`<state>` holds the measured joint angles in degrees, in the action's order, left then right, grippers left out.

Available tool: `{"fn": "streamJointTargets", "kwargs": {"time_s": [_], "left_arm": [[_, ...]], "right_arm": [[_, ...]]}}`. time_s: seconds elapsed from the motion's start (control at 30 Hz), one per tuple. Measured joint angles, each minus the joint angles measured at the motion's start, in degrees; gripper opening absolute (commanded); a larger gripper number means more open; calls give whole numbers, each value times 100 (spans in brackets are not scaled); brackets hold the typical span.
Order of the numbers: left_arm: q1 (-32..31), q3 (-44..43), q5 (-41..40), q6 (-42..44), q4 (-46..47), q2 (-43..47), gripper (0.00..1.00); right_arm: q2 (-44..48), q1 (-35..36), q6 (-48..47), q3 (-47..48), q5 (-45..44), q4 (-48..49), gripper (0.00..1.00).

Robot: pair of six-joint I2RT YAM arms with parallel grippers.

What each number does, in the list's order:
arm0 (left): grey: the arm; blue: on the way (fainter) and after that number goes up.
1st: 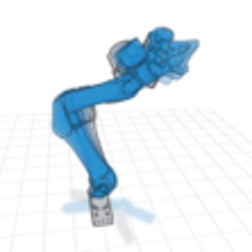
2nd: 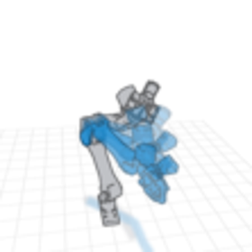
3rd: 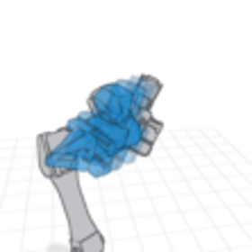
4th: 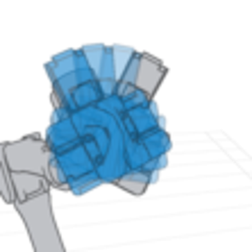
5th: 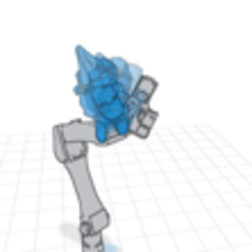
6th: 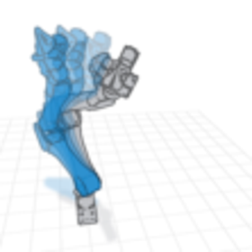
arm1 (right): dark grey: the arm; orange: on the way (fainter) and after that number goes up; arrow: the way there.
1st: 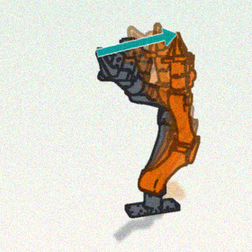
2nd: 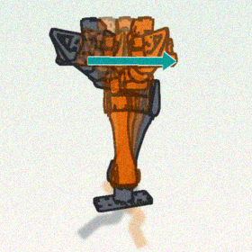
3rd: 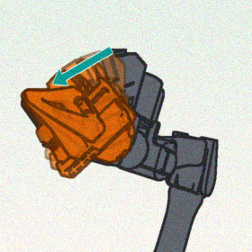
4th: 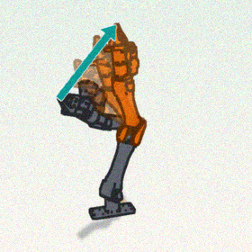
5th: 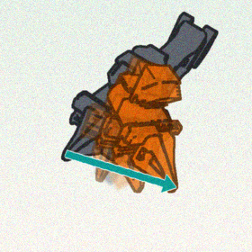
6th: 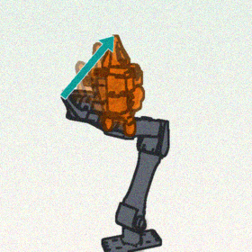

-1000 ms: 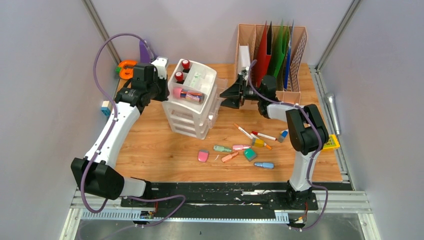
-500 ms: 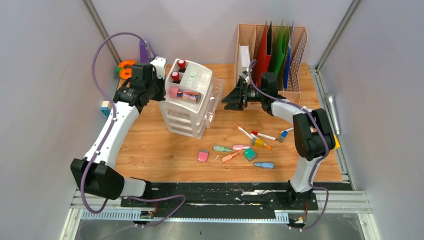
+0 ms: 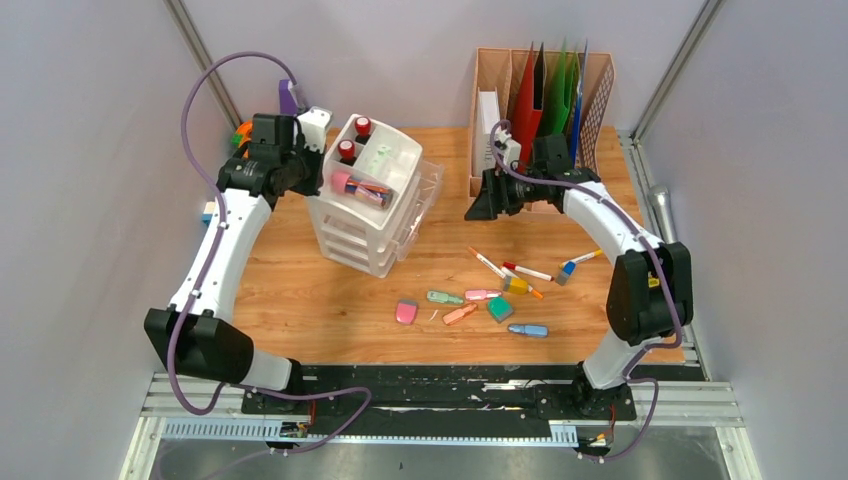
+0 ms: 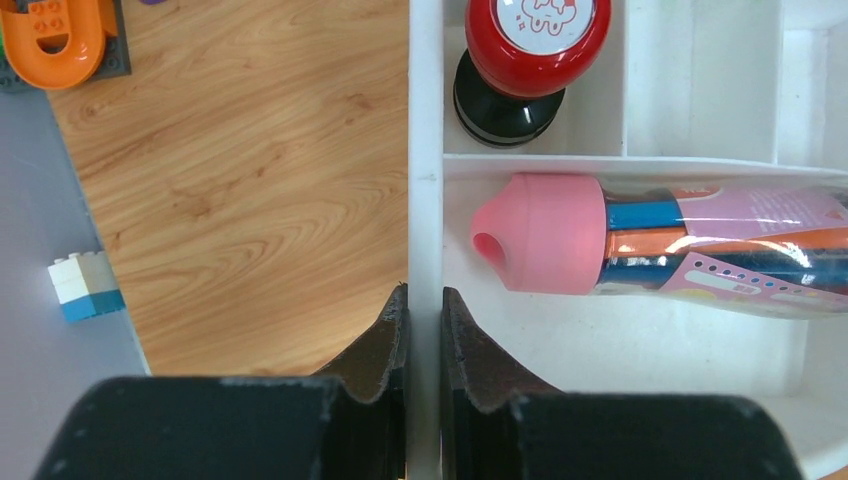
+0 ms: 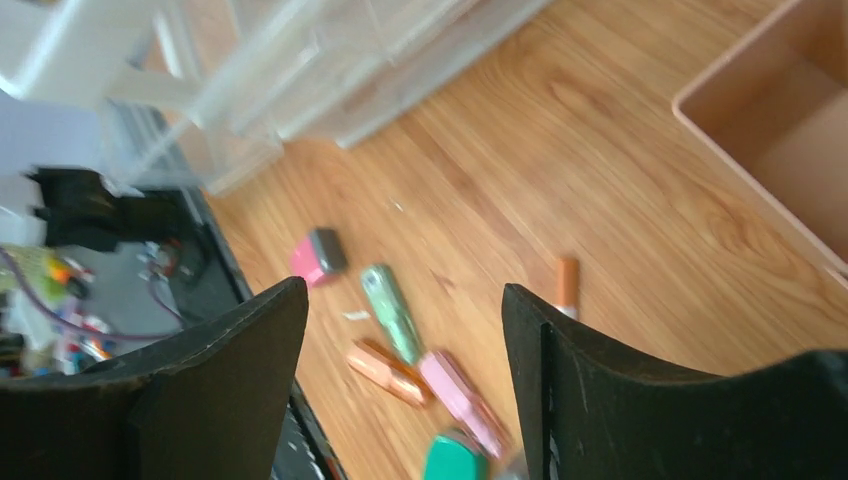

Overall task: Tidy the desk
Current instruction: Pick up the stationery from the center of the board.

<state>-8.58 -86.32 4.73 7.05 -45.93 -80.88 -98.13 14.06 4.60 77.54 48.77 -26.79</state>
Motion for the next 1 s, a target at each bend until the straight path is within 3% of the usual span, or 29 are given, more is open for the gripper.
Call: {"fn": "streamJointTargets", "kwargs": {"time_s": [0.2,0.4,0.63,0.87,1.0], "left_arm": [[63,-177,107,251,-144,-157,7],[157,-249,175,378,-197,-291,40],[181,-308,90,599,-321,-496,69],[190,-413,-52,614,-369,-496,96],[223,-424,-146,581,-354,-466,100]], "right_arm": [[420,37,-1718,-138,-776,-1349,71],[1115,214,-2861,-590,-1486,-2251,71],[1268,658,-3117,-1016,-2225,-2225,64],[610,1054,-3106,-1058,-2798,-1792,62],[522,1388,-3198,-1071,-2826,-1727,62]]}}
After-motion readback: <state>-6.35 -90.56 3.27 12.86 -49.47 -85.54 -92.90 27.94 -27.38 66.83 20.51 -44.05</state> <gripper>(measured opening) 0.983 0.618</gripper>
